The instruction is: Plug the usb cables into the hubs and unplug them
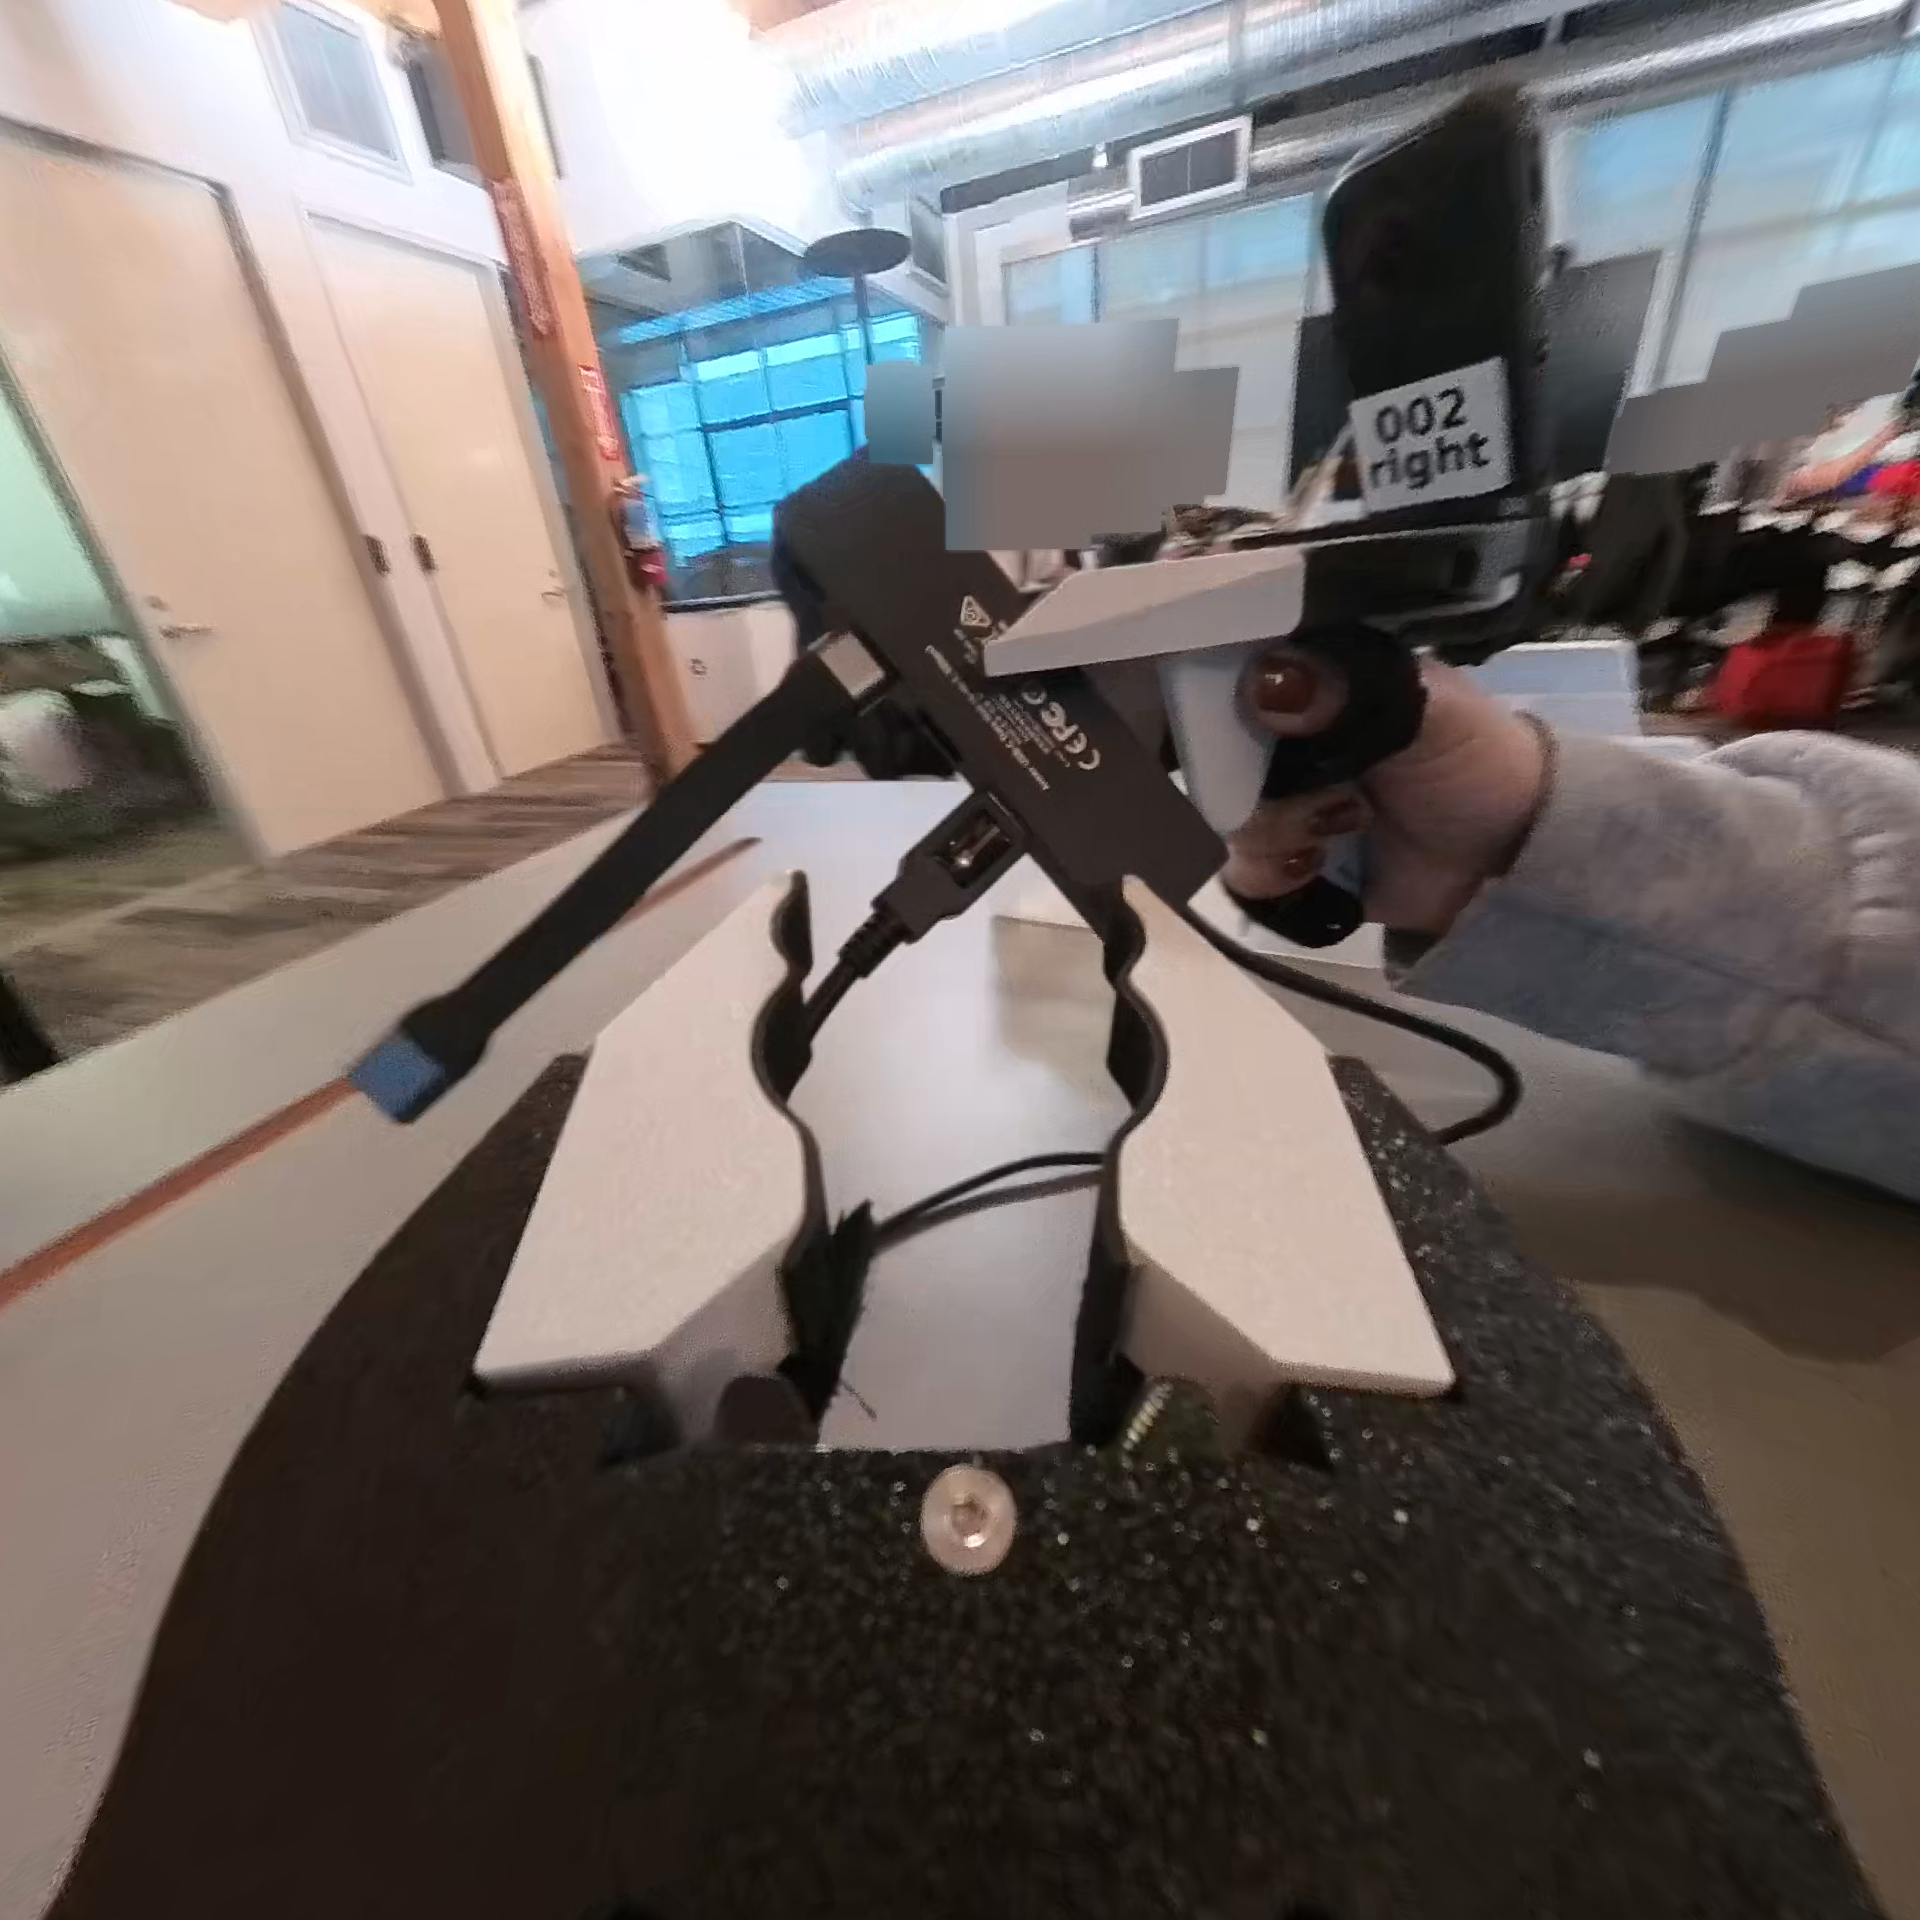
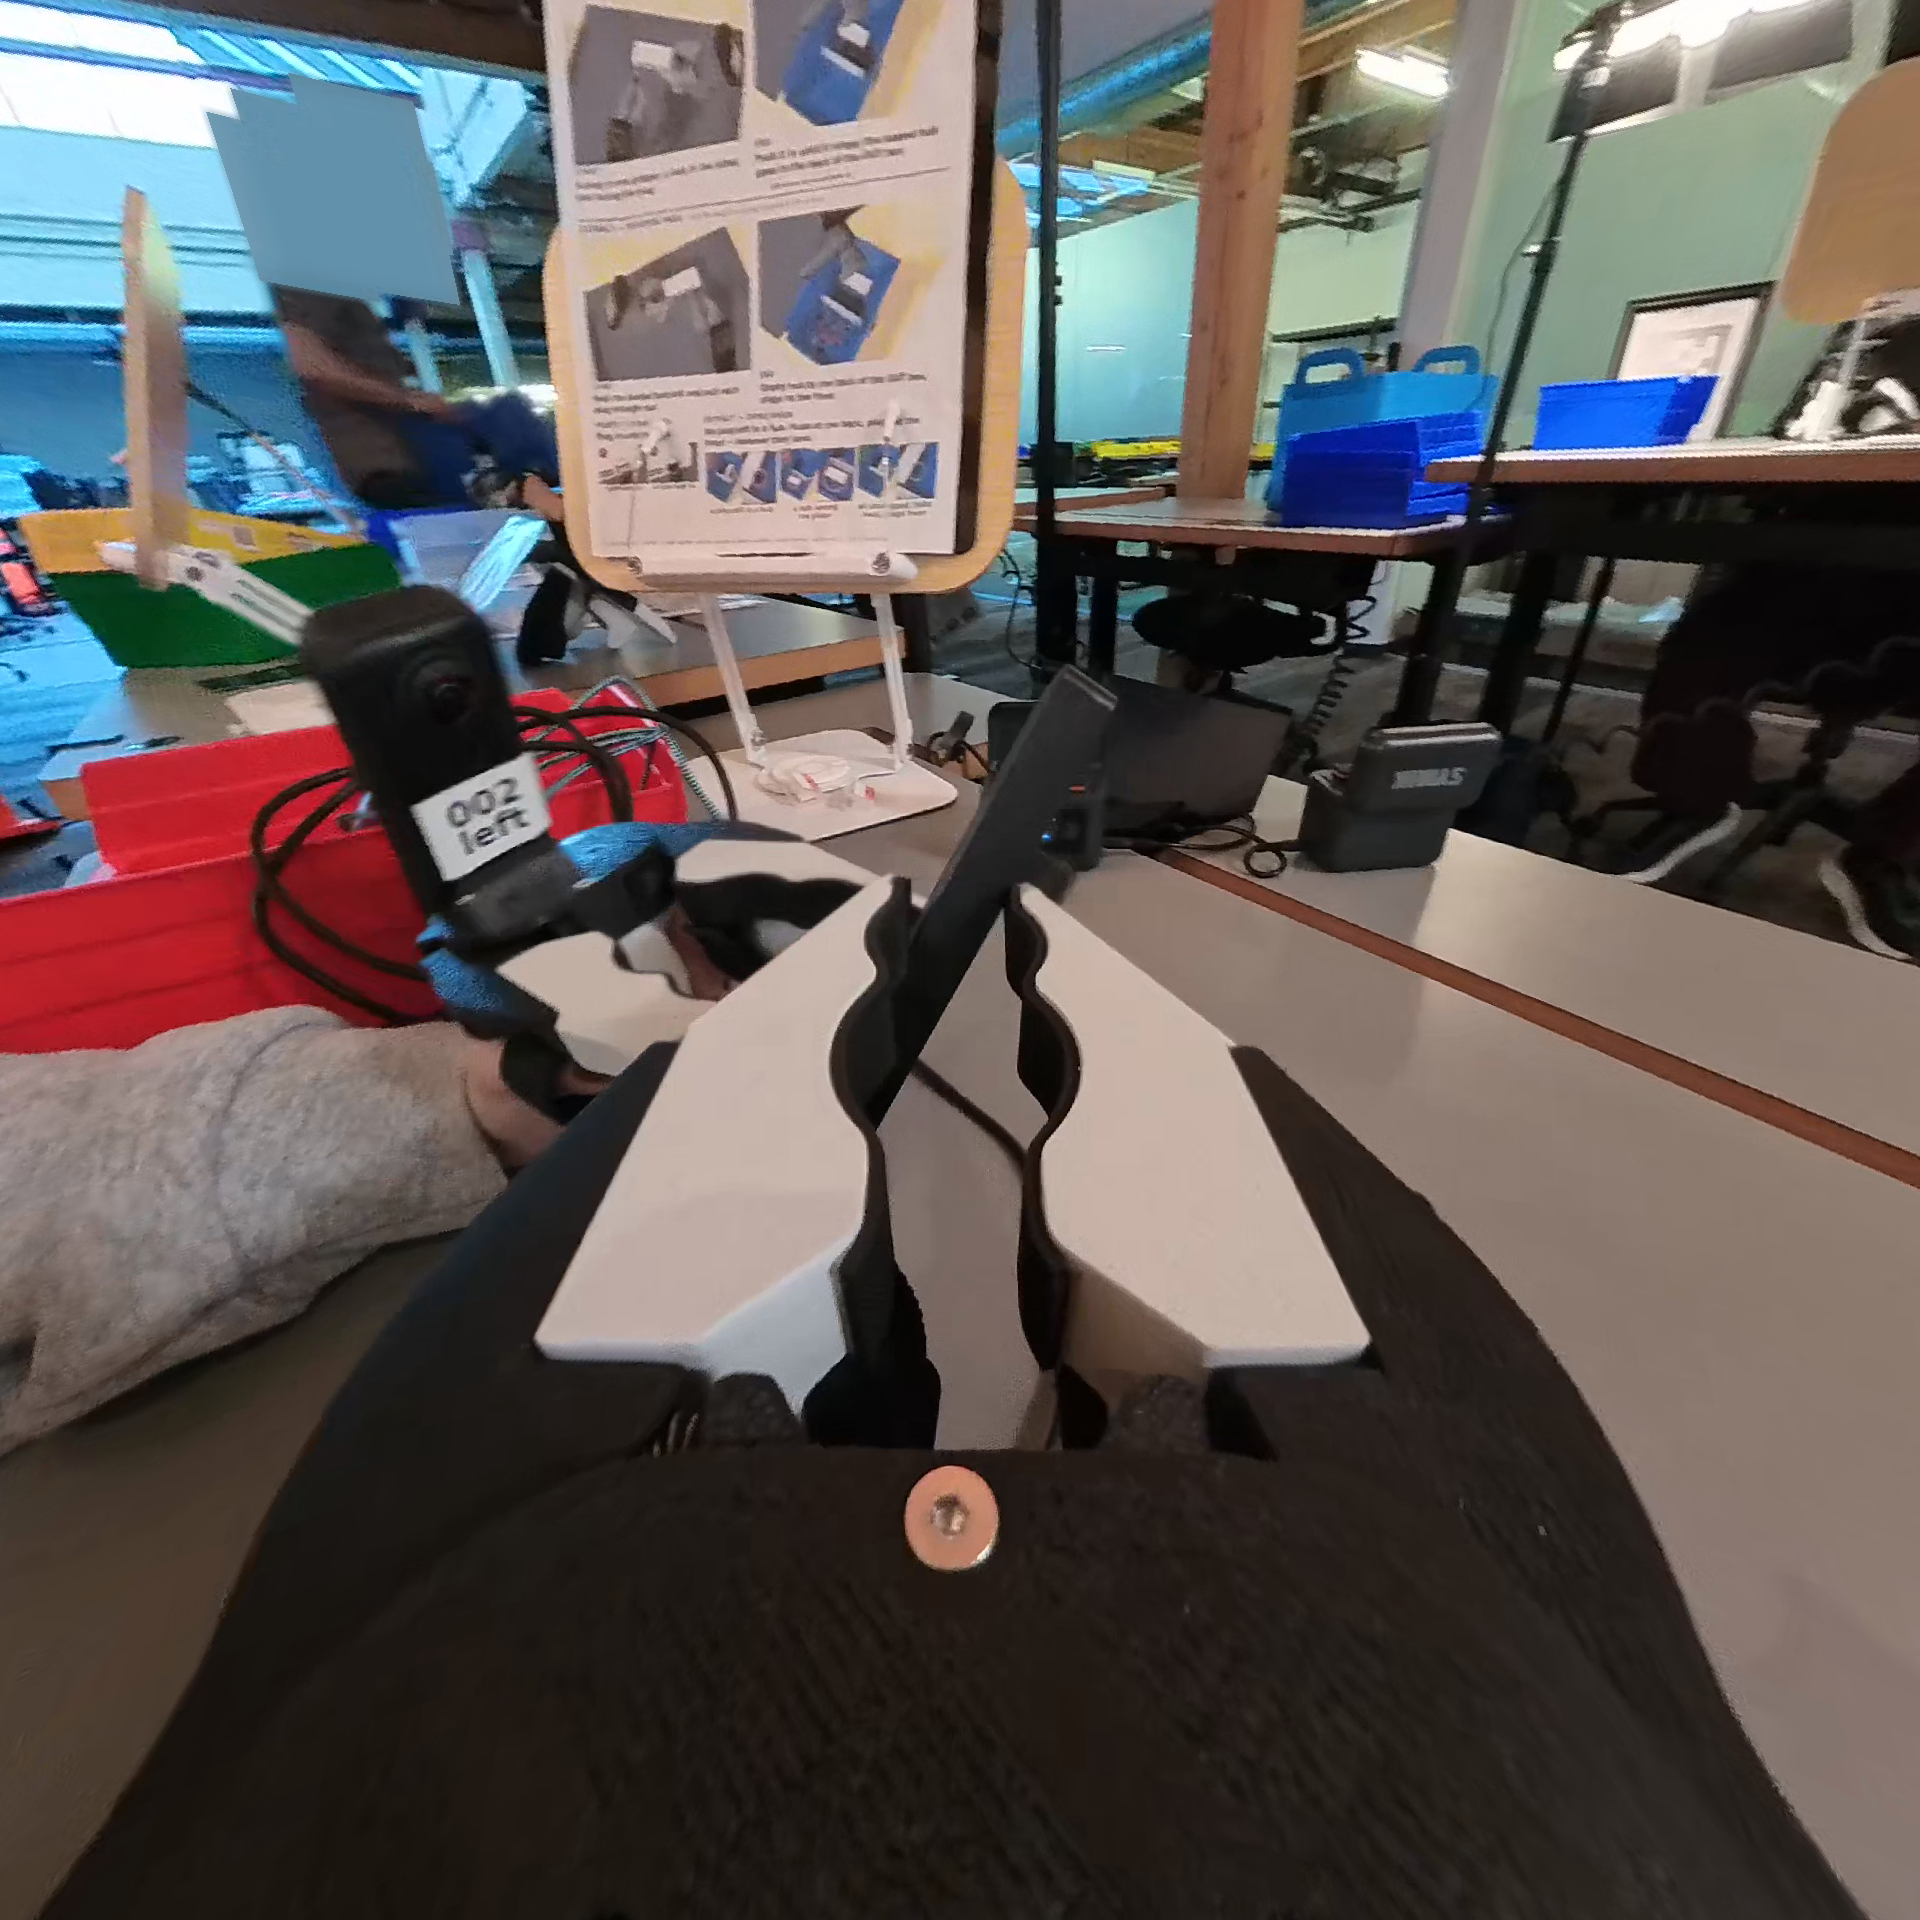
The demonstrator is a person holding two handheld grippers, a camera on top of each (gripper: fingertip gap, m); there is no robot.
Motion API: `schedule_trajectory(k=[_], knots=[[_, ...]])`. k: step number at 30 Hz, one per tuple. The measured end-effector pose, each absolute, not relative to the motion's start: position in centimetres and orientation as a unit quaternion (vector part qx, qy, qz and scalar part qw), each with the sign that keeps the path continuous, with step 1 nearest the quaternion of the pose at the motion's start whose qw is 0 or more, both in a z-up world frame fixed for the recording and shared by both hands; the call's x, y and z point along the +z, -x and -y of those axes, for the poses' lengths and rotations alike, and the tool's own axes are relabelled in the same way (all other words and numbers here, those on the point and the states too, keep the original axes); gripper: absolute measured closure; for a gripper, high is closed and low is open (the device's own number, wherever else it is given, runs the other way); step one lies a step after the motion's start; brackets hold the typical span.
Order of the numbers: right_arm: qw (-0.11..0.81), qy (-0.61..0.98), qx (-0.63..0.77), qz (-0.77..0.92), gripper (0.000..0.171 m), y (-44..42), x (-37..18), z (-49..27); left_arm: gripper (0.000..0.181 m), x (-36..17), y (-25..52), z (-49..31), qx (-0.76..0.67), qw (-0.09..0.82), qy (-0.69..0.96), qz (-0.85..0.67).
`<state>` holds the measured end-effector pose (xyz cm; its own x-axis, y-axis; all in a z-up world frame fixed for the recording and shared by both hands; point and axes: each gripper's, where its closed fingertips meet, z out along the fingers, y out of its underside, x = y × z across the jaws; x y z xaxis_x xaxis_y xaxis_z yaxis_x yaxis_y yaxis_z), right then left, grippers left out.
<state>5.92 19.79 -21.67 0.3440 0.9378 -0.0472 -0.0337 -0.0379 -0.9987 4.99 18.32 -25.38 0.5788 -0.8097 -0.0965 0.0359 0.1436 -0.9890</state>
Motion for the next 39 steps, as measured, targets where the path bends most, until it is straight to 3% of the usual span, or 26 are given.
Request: schedule_trajectory(k=[7, 14, 17, 18, 21, 24, 34, 39], knots=[[0.557, 0.552, 0.451, 0.425, 0.156, -5.5, -21.5, -18.2, 0.145, -25.3, -5.8, -16.9, -0.485, 0.587, 0.569, -0.312], [0.558, 0.543, 0.438, 0.45, 0.156, -5.2, -21.8, -17.7, 0.148, -24.9, -5.3, -17.1, -0.482, 0.6, 0.563, -0.303], [0.556, 0.549, 0.44, 0.443, 0.156, -5.5, -21.7, -18.0, 0.174, -23.2, -4.9, -15.6, -0.471, 0.637, 0.512, -0.332], [0.555, 0.552, 0.438, 0.442, 0.156, -5.6, -21.8, -18.1, 0.173, -22.4, -4.3, -15.6, -0.447, 0.668, 0.499, -0.325], [0.549, 0.548, 0.437, 0.455, 0.156, -5.3, -22.0, -17.7, 0.15, -20.5, -2.1, -16.5, -0.358, 0.748, 0.485, -0.277], [0.534, 0.533, 0.45, 0.479, 0.156, -4.8, -22.2, -16.6, 0.137, -20.8, -2.1, -16.6, -0.385, 0.725, 0.498, -0.28], [0.5, 0.504, 0.469, 0.526, 0.157, -4.4, -22.6, -14.5, 0.163, -22.4, -3.2, -15.5, -0.569, 0.587, 0.502, -0.281], [0.495, 0.504, 0.477, 0.523, 0.156, -4.4, -22.6, -14.5, 0.162, -22.4, -3.3, -15.1, -0.561, 0.591, 0.497, -0.298]])
